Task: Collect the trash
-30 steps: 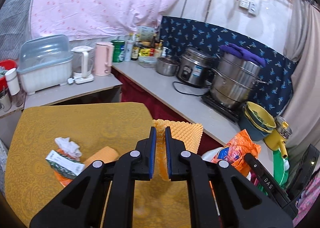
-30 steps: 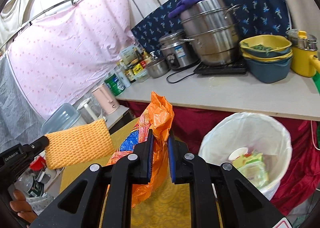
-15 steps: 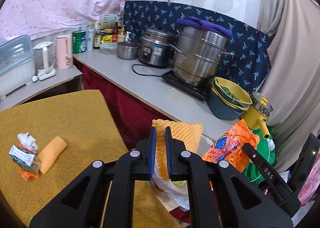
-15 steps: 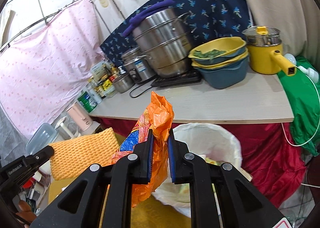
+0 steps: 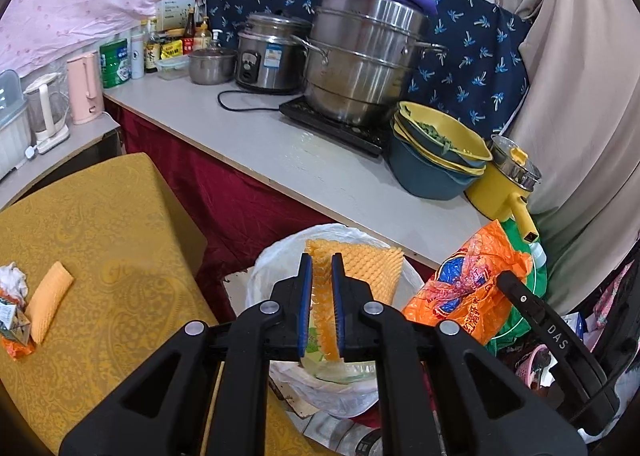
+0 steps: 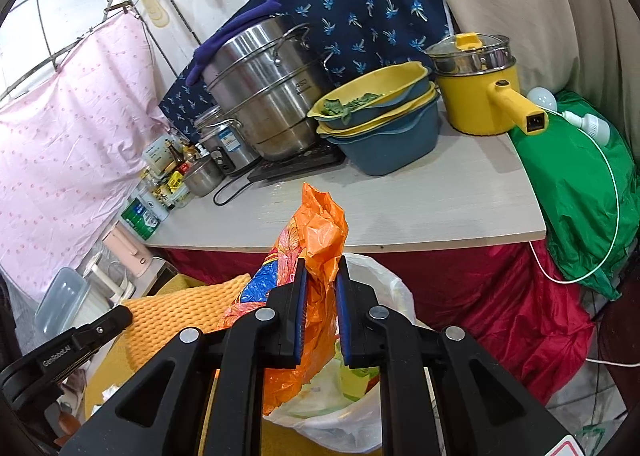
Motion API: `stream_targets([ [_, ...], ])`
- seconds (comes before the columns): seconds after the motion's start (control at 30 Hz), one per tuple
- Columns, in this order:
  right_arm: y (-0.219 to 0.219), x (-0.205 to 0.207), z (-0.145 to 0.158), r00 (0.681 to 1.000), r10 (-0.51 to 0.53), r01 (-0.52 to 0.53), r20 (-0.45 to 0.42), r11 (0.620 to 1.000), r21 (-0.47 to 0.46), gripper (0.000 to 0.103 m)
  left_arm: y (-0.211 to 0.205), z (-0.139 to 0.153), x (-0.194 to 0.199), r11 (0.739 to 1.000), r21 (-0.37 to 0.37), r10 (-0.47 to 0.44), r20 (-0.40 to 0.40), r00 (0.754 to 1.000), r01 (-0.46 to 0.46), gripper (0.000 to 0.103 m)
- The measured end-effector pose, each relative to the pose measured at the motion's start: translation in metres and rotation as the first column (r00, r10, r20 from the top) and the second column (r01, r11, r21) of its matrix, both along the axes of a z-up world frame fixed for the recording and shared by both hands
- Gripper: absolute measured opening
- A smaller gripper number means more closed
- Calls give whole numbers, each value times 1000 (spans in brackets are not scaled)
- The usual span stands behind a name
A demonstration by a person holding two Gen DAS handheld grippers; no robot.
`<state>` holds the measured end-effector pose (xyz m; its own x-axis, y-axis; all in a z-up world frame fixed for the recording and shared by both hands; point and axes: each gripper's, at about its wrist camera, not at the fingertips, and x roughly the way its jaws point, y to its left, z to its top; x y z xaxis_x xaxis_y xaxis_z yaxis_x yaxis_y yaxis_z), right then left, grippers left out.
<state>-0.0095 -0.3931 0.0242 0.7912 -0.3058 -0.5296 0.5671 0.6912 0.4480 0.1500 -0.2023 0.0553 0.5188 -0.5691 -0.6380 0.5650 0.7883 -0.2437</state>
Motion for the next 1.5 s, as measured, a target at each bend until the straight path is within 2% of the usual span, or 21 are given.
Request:
stream_targets([
  [0.03,-2,0,-2,1000,-2,2,-3,1000,1,13,-3,-4,3,1000,-7,-3,-17,1000,3,12],
  [0.13,-6,1,-7,1000,-5,5,-10,1000,7,13,-7,-11,10,1000,-3,20,-30,999,-21,34],
  [0.3,-6,8,-12,1000,10,-10,-18,1000,13,13,-3,-18,19,999,15,42,-43,998,-41,38],
  [0.37,-4,14,-14,999,24,-24,-21,1000,18,14,4,-20,20,998,22,62,-41,997,-61,50],
  [0.5,4,28,-19,998,59,-58,-32,998,21,18,16,-23,23,996,23,87,-52,995,-86,55],
  [0.53,7,32,-20,997,66,-65,-34,998,20,19,20,-24,23,995,27,93,-53,994,-92,57],
  [0.67,16,43,-21,996,79,-78,-36,997,24,39,31,-22,22,993,38,116,-26,993,-115,67],
  [0.9,32,47,-17,994,107,-107,-33,994,20,44,52,-20,23,988,31,150,-15,988,-150,70],
  [1.1,53,48,-30,986,157,-155,-61,987,33,44,71,-25,19,984,54,169,-5,986,-169,70],
  [1.3,88,56,-61,960,248,-243,-127,968,56,44,109,-61,13,973,109,212,-56,976,-205,71],
  [1.5,111,81,-90,929,309,-303,-204,951,58,44,122,-100,12,961,174,235,-101,967,-215,71],
])
